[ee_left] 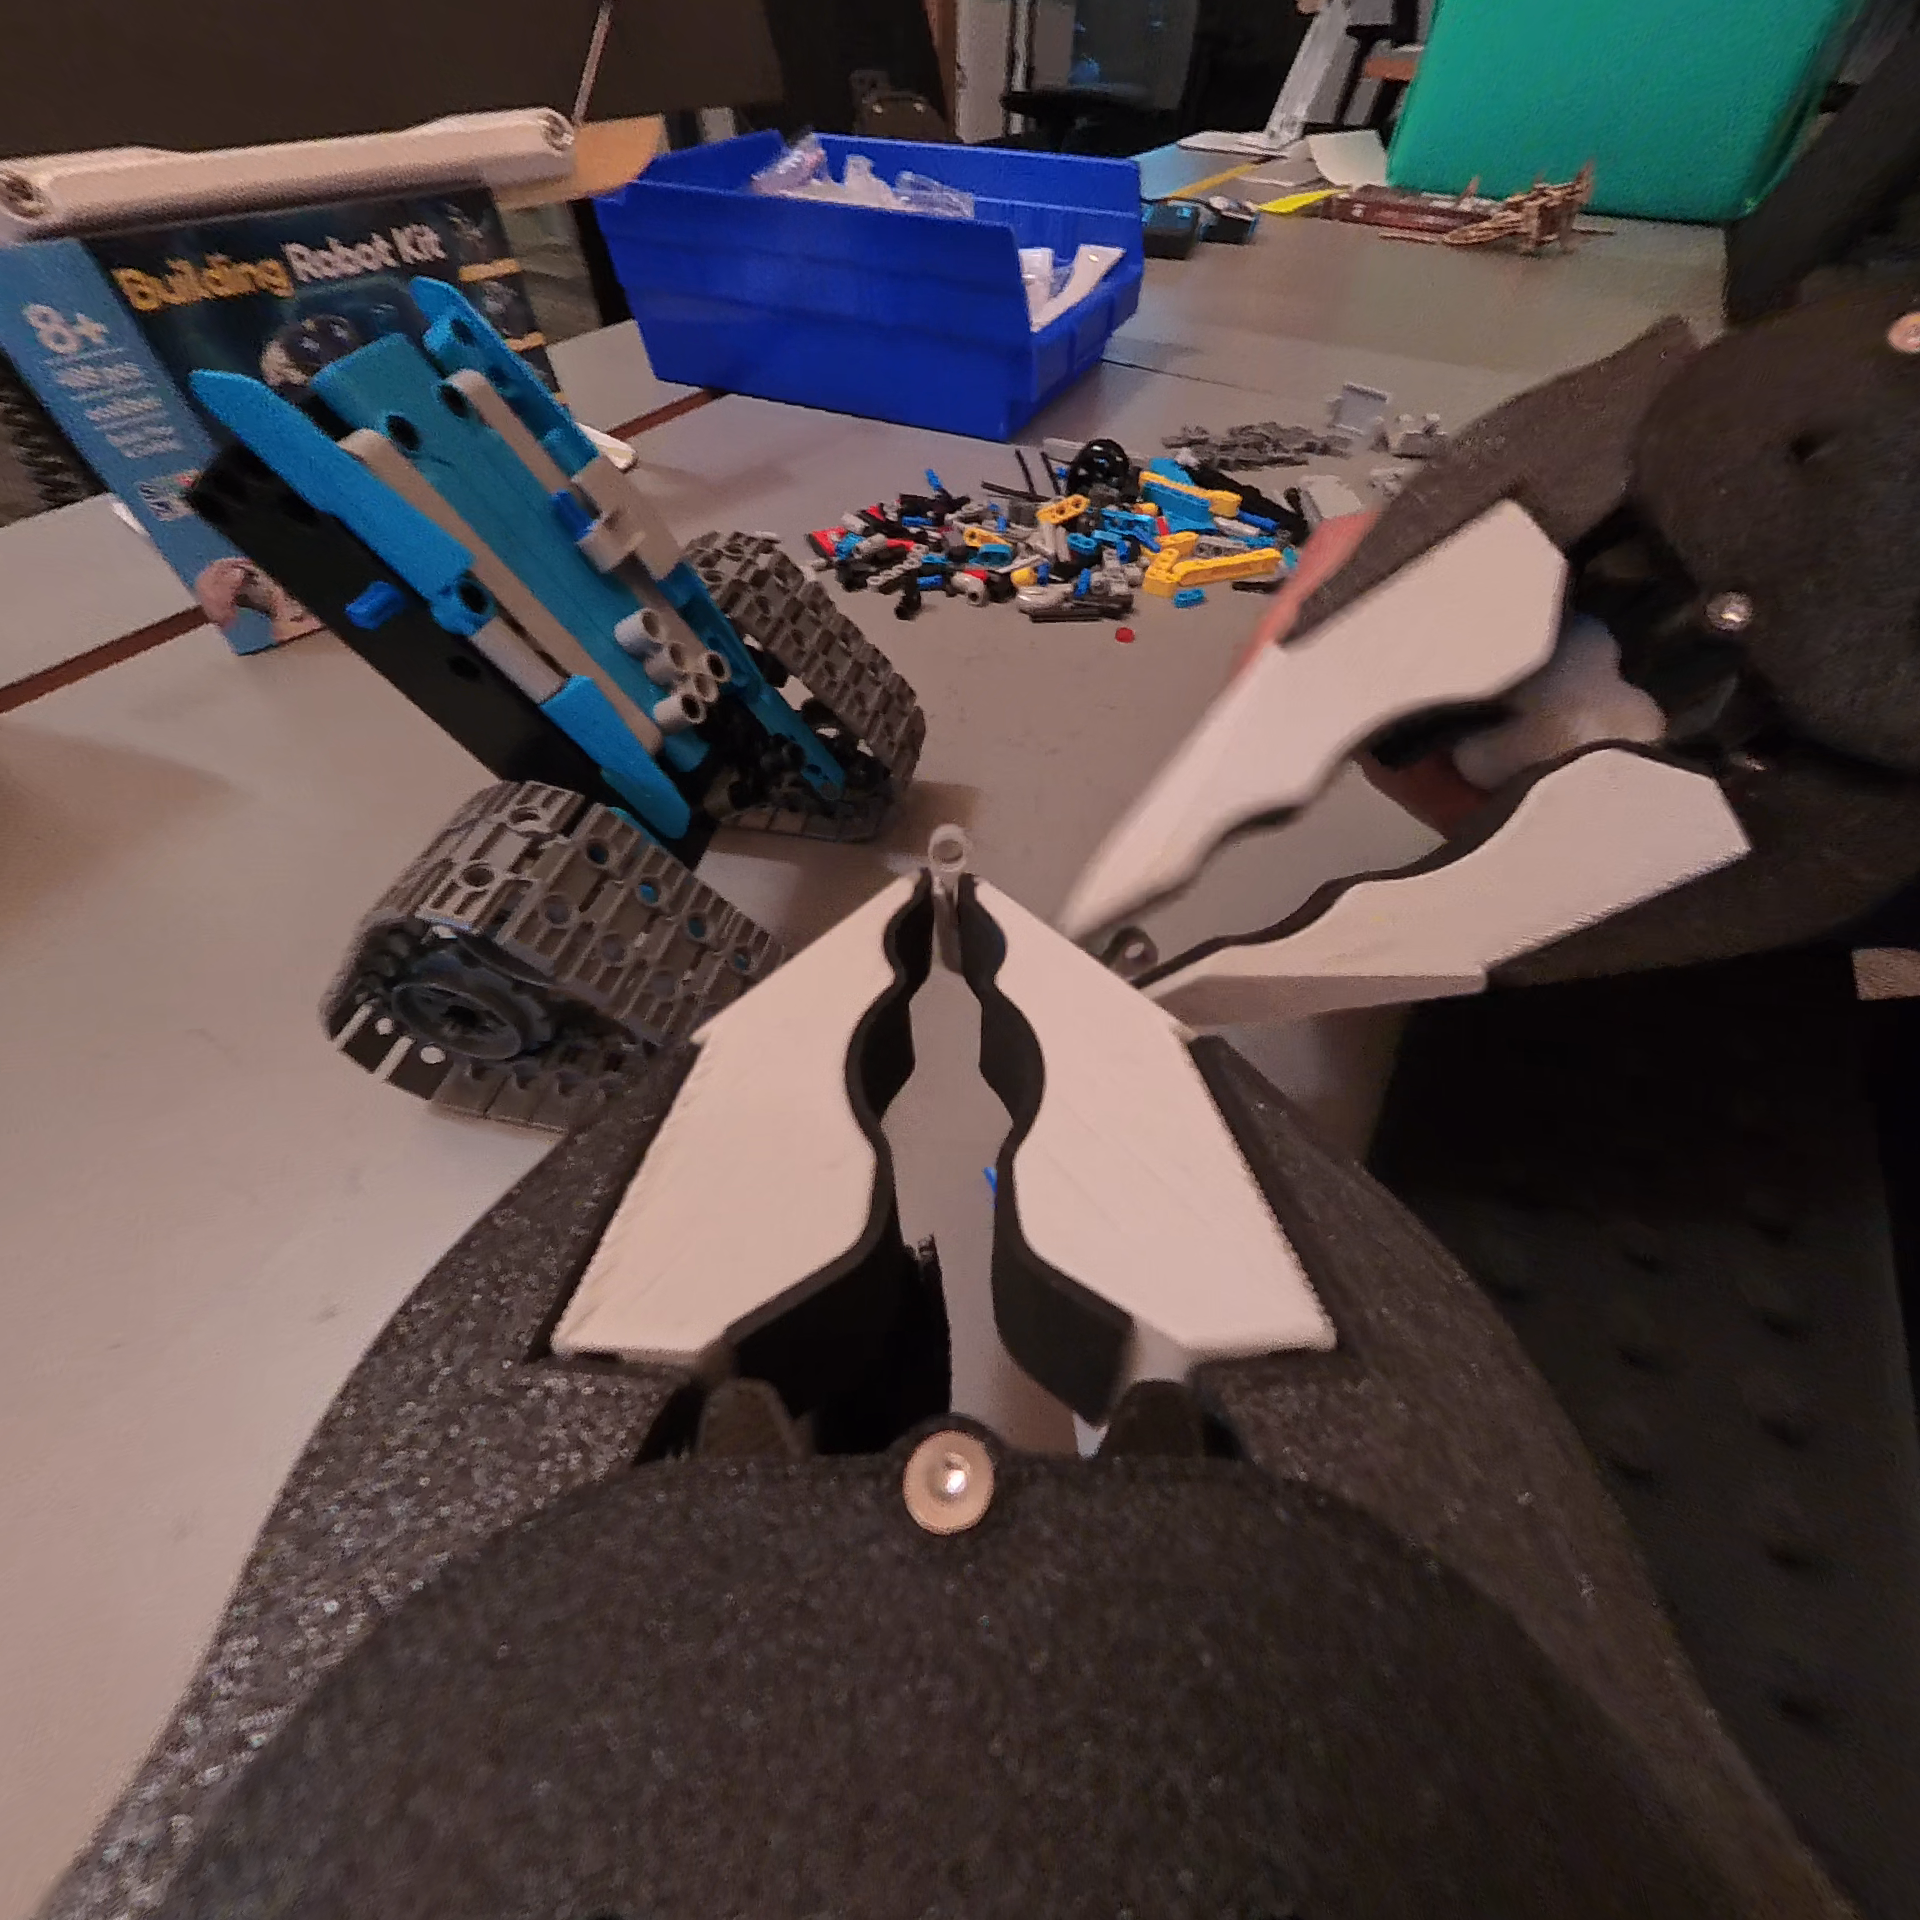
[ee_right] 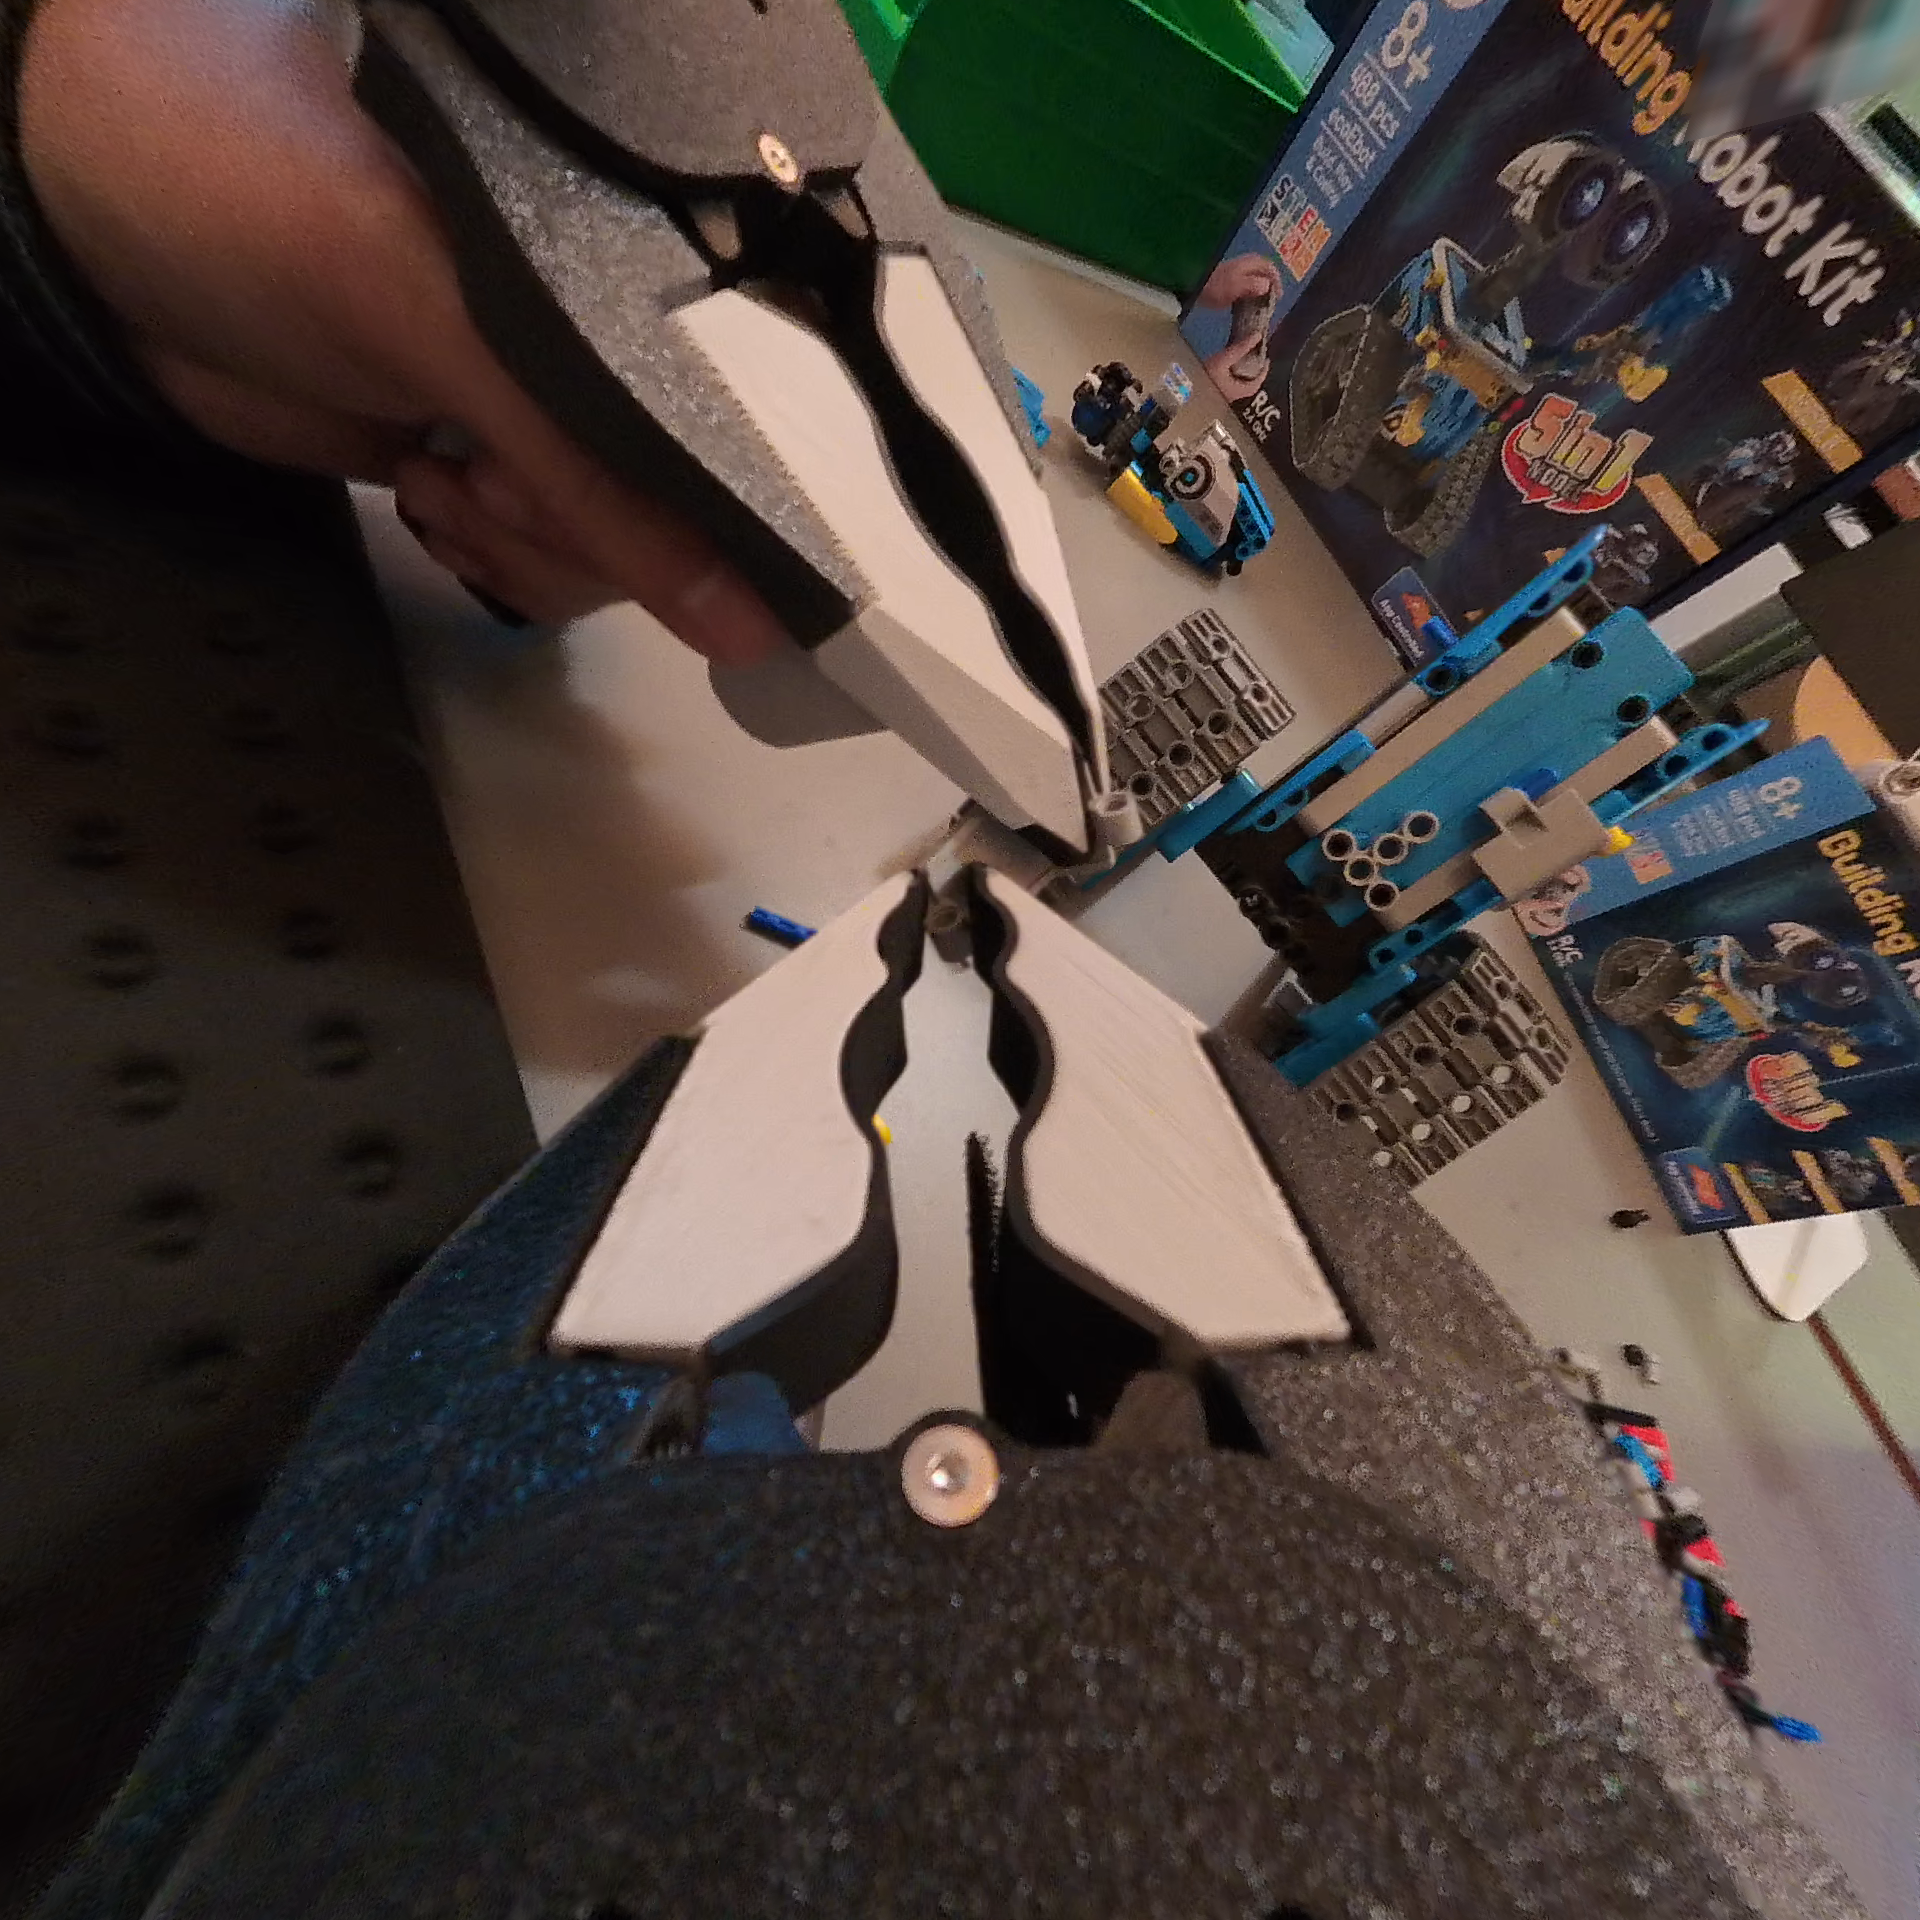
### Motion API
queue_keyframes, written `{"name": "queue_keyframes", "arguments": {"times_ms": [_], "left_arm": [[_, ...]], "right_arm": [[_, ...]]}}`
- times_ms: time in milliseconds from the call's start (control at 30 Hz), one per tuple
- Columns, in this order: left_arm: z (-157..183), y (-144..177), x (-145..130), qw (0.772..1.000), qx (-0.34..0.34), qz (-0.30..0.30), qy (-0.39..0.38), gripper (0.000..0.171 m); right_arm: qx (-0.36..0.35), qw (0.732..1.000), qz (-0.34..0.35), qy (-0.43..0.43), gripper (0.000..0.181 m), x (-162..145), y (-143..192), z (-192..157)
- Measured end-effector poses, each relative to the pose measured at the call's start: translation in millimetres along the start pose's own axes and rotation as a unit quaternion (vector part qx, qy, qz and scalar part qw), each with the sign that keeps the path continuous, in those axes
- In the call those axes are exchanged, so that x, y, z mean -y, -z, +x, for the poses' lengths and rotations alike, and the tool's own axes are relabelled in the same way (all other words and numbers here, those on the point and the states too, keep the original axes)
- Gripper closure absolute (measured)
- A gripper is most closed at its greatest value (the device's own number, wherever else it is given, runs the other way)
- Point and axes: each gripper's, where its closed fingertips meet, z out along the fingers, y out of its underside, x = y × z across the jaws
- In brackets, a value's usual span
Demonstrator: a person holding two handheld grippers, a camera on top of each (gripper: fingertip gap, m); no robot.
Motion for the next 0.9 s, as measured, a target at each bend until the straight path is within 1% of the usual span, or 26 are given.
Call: {"name": "queue_keyframes", "arguments": {"times_ms": [100, 133, 167, 200, 233, 267, 300, 333, 367, 400, 467, 500, 533, 567, 633, 667, 700, 767, 800, 867, 900], "left_arm": [[3, -4, -8, 1.000, -0.014, -0.019, 0.015, 0.168], [5, -5, -8, 0.999, -0.020, -0.018, 0.023, 0.165], [3, -4, -5, 0.999, -0.017, -0.011, 0.029, 0.154], [-1, -2, -2, 0.999, -0.007, -0.002, 0.034, 0.138], [-6, 0, -1, 0.999, 0.004, 0.003, 0.040, 0.133], [-10, 1, -2, 0.999, 0.011, 0.004, 0.047, 0.132], [-11, 1, -4, 0.998, 0.008, 0.001, 0.056, 0.132], [-10, 1, -5, 0.998, -0.001, -0.003, 0.063, 0.132], [-9, 1, -6, 0.998, -0.005, -0.007, 0.065, 0.132], [-8, 0, -8, 0.998, -0.003, -0.013, 0.061, 0.133], [-6, -3, -13, 0.999, 0.004, -0.029, 0.036, 0.134], [-4, -5, -16, 0.999, 0.004, -0.038, 0.020, 0.135], [0, -7, -18, 0.999, 0.004, -0.047, 0.003, 0.137], [2, -9, -21, 0.998, 0.005, -0.057, -0.015, 0.138], [6, -14, -29, 0.995, 0.011, -0.080, -0.053, 0.141], [7, -16, -33, 0.993, 0.015, -0.091, -0.069, 0.141], [7, -17, -34, 0.992, 0.022, -0.097, -0.082, 0.142], [4, -17, -35, 0.990, 0.037, -0.097, -0.092, 0.142], [1, -16, -34, 0.991, 0.042, -0.096, -0.086, 0.142], [-9, -12, -33, 0.992, 0.058, -0.095, -0.055, 0.143], [-16, -9, -32, 0.993, 0.067, -0.090, -0.034, 0.143]], "right_arm": [[0.001, 0.999, -0.033, 0.043, 0.176, -9, 0, -1], [-0.003, 0.998, -0.043, 0.051, 0.176, -13, 3, 3], [-0.001, 0.997, -0.056, 0.053, 0.176, -18, 8, 9], [-0.017, 0.996, -0.074, 0.053, 0.176, -26, 15, 24], [-0.052, 0.993, -0.094, 0.055, 0.176, -37, 27, 49], [-0.088, 0.987, -0.123, 0.054, 0.176, -53, 45, 78], [-0.116, 0.979, -0.163, 0.037, 0.176, -77, 67, 109], [-0.141, 0.968, -0.208, 0.008, 0.176, -108, 95, 139], [-0.178, 0.952, -0.249, -0.025, 0.176, -141, 129, 170], [-0.206, 0.932, -0.291, -0.064, 0.176, -177, 168, 193], [-0.255, 0.886, -0.354, -0.159, 0.176, -249, 247, 219], [-0.285, 0.861, -0.367, -0.207, 0.176, -280, 282, 224], [-0.300, 0.839, -0.374, -0.256, 0.176, -306, 311, 222], [-0.299, 0.827, -0.376, -0.292, 0.176, -327, 330, 215], [-0.286, 0.816, -0.385, -0.324, 0.176, -355, 351, 200], [-0.273, 0.807, -0.406, -0.330, 0.176, -367, 358, 191], [-0.259, 0.804, -0.418, -0.334, 0.176, -374, 361, 184], [-0.238, 0.814, -0.398, -0.349, 0.176, -374, 351, 177], [-0.229, 0.817, -0.392, -0.355, 0.176, -374, 346, 175], [-0.230, 0.815, -0.406, -0.344, 0.176, -378, 346, 175], [-0.228, 0.821, -0.399, -0.339, 0.175, -375, 342, 176]]}}
